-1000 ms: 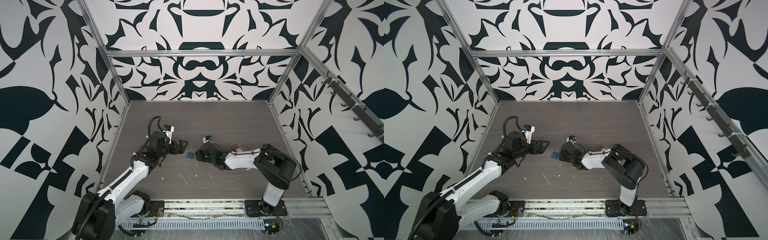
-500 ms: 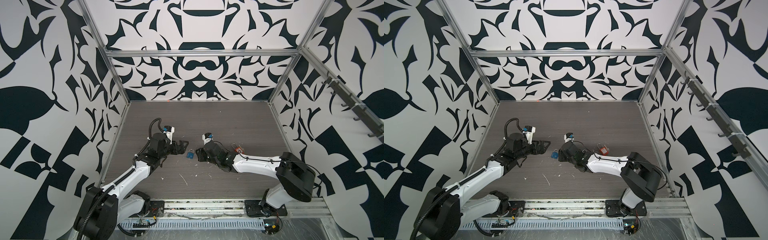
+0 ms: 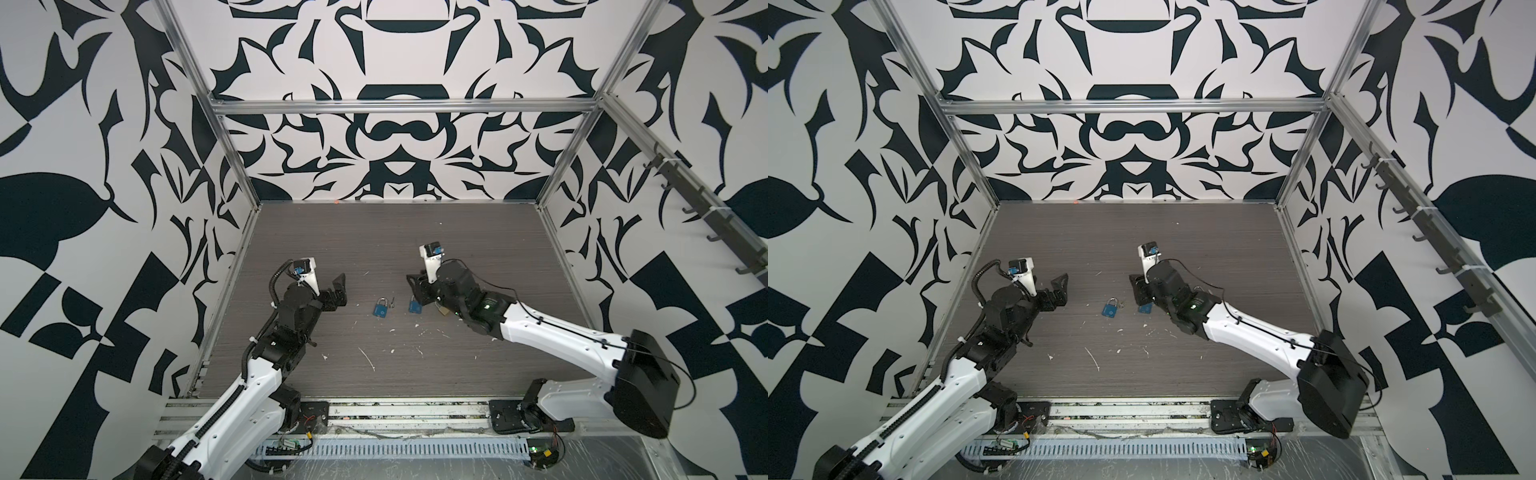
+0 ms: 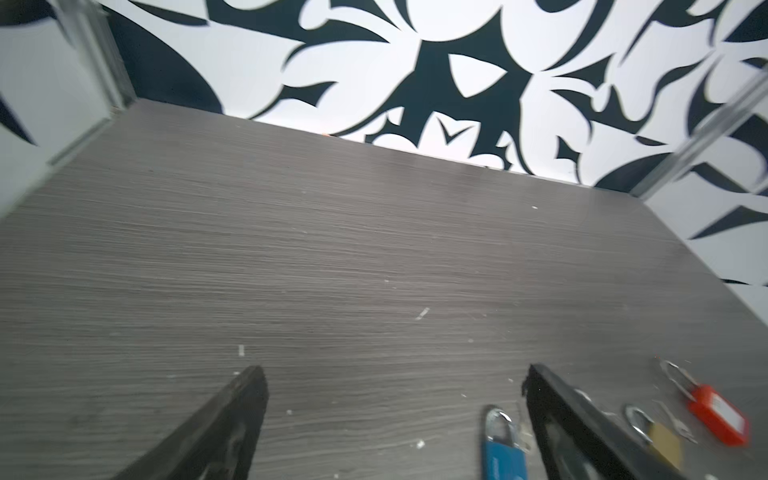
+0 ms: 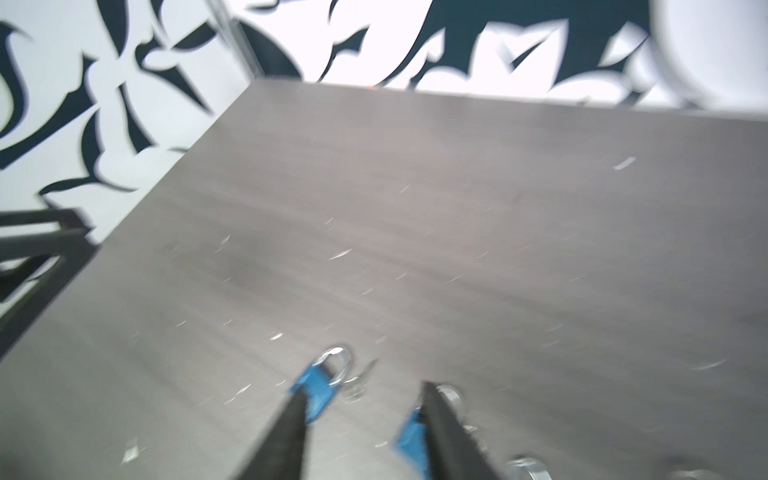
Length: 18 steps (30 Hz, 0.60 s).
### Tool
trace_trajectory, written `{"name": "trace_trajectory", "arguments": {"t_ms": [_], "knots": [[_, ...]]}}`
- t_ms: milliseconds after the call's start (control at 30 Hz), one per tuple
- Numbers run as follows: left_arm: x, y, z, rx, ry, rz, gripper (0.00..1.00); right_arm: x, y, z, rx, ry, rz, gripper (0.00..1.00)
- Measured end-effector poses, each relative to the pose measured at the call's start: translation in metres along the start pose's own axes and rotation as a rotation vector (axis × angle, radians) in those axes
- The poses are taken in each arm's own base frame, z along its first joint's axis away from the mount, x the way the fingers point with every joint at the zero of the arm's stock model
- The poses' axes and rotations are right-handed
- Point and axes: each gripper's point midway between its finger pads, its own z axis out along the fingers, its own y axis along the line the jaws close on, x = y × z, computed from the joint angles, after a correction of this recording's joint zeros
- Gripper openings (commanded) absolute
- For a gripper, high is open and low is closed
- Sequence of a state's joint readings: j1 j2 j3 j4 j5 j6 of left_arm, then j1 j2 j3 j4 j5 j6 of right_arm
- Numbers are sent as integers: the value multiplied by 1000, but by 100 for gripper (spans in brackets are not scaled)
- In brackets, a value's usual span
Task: Lock with the key
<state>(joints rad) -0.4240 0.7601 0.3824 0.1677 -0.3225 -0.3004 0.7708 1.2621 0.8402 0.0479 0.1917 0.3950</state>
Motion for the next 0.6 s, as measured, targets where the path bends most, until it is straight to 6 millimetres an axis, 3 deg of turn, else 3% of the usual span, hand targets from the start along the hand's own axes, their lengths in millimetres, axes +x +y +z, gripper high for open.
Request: {"name": "trace_trajectory", "arguments": {"t_ms": [133, 367, 467, 600], "knots": [[-12, 24, 2, -125, -69, 87, 100, -16, -59, -25, 111, -53, 78, 100], [-17, 82, -1, -338, -149, 181, 100, -12, -84, -53, 221, -38, 57, 100], [5, 112, -2, -416, -128, 182, 100, -12, -91, -70, 237, -96, 41, 100], [35, 121, 16, -398, -45, 184, 100, 3, -102, -82, 250, -162, 22, 100]]}}
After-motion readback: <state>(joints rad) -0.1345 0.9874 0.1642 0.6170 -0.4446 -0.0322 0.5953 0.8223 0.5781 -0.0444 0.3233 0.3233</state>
